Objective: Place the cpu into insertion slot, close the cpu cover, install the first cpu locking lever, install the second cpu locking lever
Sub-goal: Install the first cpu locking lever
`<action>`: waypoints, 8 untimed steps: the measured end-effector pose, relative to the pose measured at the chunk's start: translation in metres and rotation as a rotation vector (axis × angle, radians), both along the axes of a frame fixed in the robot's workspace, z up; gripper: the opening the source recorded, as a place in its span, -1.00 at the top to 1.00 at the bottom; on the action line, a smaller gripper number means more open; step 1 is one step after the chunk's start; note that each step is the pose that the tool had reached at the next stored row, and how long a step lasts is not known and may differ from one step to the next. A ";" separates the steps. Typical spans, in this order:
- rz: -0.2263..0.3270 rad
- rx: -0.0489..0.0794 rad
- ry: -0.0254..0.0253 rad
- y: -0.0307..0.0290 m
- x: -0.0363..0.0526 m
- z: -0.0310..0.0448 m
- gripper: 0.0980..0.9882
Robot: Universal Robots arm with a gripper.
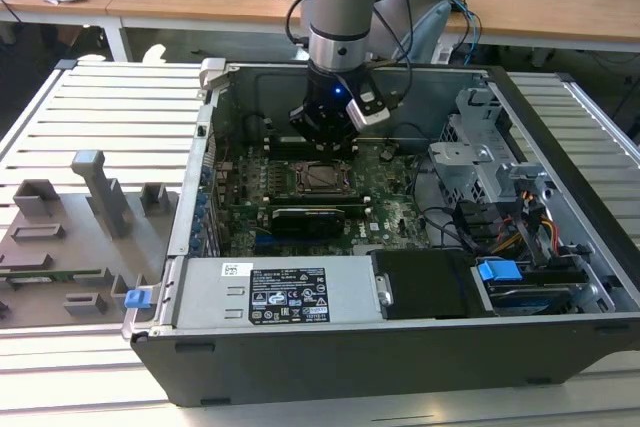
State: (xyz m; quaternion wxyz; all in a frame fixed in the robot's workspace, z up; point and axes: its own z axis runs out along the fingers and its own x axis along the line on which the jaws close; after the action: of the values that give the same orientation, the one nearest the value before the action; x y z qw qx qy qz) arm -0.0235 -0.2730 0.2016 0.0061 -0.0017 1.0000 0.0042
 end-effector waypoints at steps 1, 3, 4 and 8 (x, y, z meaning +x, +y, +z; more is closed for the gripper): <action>0.000 -0.001 0.0004 -0.0001 0.0009 -0.0005 0.98; 0.000 0.001 -0.0008 0.0001 0.0014 -0.0003 0.98; 0.000 0.001 -0.0014 0.0002 0.0016 0.0020 0.98; 0.000 0.000 -0.0003 -0.0009 0.0014 0.0046 0.98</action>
State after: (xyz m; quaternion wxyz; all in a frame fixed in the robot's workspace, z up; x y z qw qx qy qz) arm -0.0221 -0.2739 0.2062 0.0062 -0.0017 1.0000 0.0040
